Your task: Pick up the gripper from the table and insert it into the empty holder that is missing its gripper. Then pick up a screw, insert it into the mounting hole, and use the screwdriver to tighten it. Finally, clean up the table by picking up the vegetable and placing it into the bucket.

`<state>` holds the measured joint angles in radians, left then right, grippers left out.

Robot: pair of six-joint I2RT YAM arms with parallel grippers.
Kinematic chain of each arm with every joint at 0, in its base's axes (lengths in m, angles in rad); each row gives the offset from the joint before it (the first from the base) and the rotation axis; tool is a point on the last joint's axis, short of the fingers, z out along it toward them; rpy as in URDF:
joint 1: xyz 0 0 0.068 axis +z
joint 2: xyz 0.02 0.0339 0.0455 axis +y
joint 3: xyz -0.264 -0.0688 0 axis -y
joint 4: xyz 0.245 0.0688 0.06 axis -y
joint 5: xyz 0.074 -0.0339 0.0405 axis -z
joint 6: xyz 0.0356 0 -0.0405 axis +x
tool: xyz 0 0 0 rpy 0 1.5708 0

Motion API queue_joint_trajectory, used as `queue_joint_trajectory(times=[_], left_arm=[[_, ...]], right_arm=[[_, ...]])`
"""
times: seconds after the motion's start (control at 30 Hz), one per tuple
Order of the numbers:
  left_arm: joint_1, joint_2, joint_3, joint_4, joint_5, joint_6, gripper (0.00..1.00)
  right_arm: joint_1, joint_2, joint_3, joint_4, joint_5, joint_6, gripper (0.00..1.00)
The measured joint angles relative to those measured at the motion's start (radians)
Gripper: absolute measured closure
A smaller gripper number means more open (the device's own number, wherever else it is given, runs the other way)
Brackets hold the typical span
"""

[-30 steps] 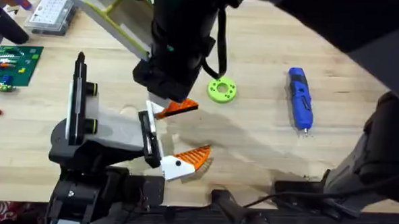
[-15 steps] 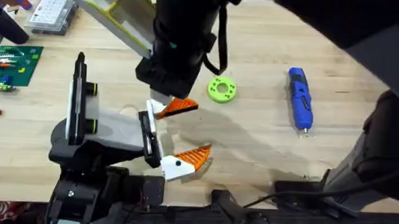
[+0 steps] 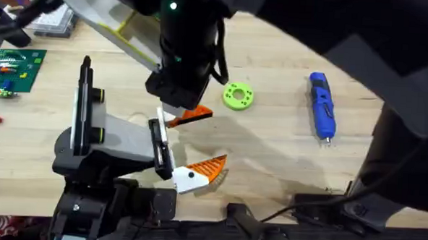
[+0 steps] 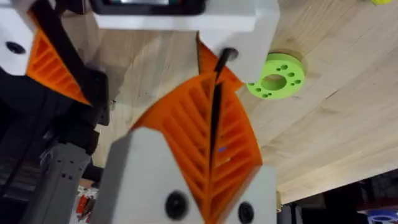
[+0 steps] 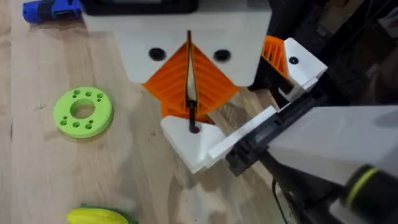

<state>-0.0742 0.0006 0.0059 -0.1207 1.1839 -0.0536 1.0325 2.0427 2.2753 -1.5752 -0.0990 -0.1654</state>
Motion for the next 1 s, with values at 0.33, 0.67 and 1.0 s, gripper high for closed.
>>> queue_joint_trajectory(times=[0.33, 0.67, 1.0], left_arm=[[0.0, 0.0, 0.0, 0.0, -0.001, 0.0, 0.018], [0.0, 0.0, 0.0, 0.0, -0.001, 0.0, 0.018], [0.0, 0.0, 0.0, 0.0, -0.001, 0.0, 0.018]], right_arm=[[0.0, 0.006, 0.0, -0.007, 0.0, 0.0, 0.997], [0.0, 0.006, 0.0, -0.015, -0.026, -0.008, 0.997], [0.0, 0.006, 0.0, 0.001, -0.03, -0.015, 0.997]])
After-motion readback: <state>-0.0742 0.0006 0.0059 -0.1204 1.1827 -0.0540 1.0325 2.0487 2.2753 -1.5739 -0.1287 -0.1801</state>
